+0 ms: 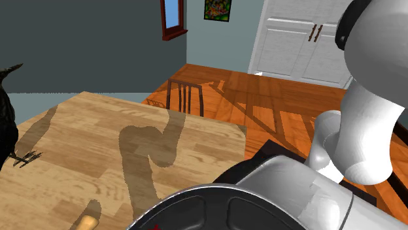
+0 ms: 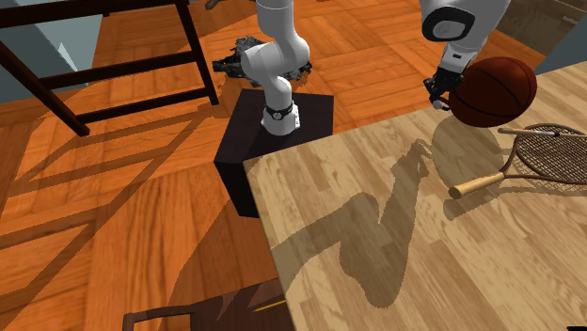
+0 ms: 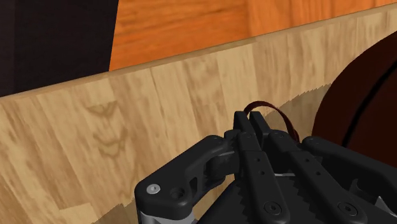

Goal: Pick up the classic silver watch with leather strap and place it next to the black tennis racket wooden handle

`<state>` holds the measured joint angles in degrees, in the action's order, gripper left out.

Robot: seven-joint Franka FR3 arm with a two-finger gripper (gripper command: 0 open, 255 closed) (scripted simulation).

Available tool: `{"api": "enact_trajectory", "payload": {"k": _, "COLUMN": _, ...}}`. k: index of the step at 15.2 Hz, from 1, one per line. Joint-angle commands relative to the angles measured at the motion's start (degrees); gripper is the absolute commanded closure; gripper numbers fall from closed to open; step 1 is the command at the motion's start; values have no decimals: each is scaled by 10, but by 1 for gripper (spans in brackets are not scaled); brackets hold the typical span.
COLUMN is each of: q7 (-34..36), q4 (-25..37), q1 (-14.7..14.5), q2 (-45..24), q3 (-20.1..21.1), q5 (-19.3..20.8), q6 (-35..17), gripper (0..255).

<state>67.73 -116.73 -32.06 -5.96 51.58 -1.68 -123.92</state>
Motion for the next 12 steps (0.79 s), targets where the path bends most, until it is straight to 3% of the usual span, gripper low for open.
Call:
{"api": "enact_trajectory", "payload": {"k": 1, "q7": 5, "q4": -8, "q1": -3, "q2": -10, "q3": -2, "q5": 9, "q6": -15, "gripper": 255}}
{"api": "enact_trajectory", "payload": {"k": 12, "q7": 36, "q4": -43, "q1": -21, "q2": -63, "q3": -17, "q5": 62, "q6": -85, "gripper": 255}}
